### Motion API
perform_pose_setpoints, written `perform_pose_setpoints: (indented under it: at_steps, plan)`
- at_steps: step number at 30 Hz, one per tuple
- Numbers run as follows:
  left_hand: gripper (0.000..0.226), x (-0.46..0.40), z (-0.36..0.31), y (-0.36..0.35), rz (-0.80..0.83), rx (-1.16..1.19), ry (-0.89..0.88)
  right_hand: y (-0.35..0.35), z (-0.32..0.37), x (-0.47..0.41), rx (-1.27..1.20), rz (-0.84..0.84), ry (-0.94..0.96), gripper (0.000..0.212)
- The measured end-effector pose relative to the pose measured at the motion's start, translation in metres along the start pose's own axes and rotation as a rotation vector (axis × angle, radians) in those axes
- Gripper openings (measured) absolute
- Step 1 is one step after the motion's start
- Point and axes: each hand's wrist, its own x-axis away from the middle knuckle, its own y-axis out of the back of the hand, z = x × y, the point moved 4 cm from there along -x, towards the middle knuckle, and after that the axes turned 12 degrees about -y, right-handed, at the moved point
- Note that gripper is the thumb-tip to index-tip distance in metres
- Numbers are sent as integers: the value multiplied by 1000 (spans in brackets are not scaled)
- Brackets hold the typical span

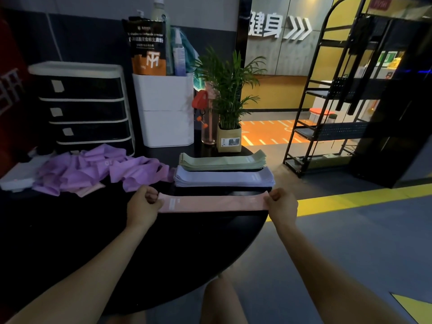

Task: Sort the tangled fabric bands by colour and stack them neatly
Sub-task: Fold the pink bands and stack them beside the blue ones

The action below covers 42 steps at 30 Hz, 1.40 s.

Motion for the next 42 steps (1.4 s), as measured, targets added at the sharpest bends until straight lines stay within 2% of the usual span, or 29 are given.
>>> perform_pose_setpoints:
  at_steps: [5,9,13,16,18,28,37,42]
  plan:
    - [20,3,2,-1,-27,-16,-23,-1,6,1,102,-54,101,14]
    - [20,5,5,-3,-29,-22,-62,-8,21,14,205,-83,359,22]
    - [26,5,8,-4,-17,-23,-64,-38,38,43,204,104,587,27]
    - [30,6,9,-3,-12,-22,-56,-64,39,64,257,288,664,38]
    - [31,6,10,-4,-11,-27,-57,-74,36,70,297,318,720,40]
    - [30,4,14,-5,-16,-41,-74,-77,31,71,360,280,724,19]
    - [27,4,9,-3,-49,15,-91,-77,39,73,335,307,680,23]
    - [23,-4,13,17,-101,33,-129,-96,79,91,322,388,726,31]
